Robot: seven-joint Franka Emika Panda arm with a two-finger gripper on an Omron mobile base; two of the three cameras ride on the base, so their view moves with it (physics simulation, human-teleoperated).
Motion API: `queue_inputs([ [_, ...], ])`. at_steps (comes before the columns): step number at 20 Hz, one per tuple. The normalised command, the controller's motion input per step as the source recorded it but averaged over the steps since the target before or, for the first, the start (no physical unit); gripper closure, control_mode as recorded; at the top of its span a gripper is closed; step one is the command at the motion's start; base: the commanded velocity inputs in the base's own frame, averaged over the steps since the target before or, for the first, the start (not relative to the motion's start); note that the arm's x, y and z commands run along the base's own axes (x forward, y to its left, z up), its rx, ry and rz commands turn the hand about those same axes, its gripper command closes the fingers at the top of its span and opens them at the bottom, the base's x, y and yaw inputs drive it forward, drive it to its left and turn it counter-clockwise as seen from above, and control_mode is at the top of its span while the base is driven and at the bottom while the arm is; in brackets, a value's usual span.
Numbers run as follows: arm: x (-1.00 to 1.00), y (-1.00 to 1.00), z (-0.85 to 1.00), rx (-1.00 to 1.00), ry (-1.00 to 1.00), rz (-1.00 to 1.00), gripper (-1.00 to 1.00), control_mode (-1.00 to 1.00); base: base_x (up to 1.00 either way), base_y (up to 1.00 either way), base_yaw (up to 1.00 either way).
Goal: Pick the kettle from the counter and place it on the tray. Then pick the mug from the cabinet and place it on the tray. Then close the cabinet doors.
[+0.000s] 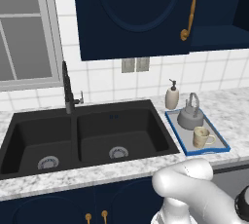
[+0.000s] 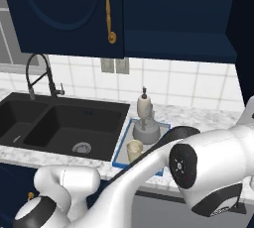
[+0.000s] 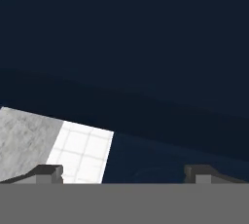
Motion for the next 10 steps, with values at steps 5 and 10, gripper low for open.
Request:
queue_inputs([
  [5,0.27,0.37,0.03,-0.01,0.05,0.14,-1.0,-1.0,0.0,0.0,0.0],
  [10,0.26,0.37,0.06,0.0,0.0,0.12,-1.0,-1.0,0.0,0.0,0.0],
])
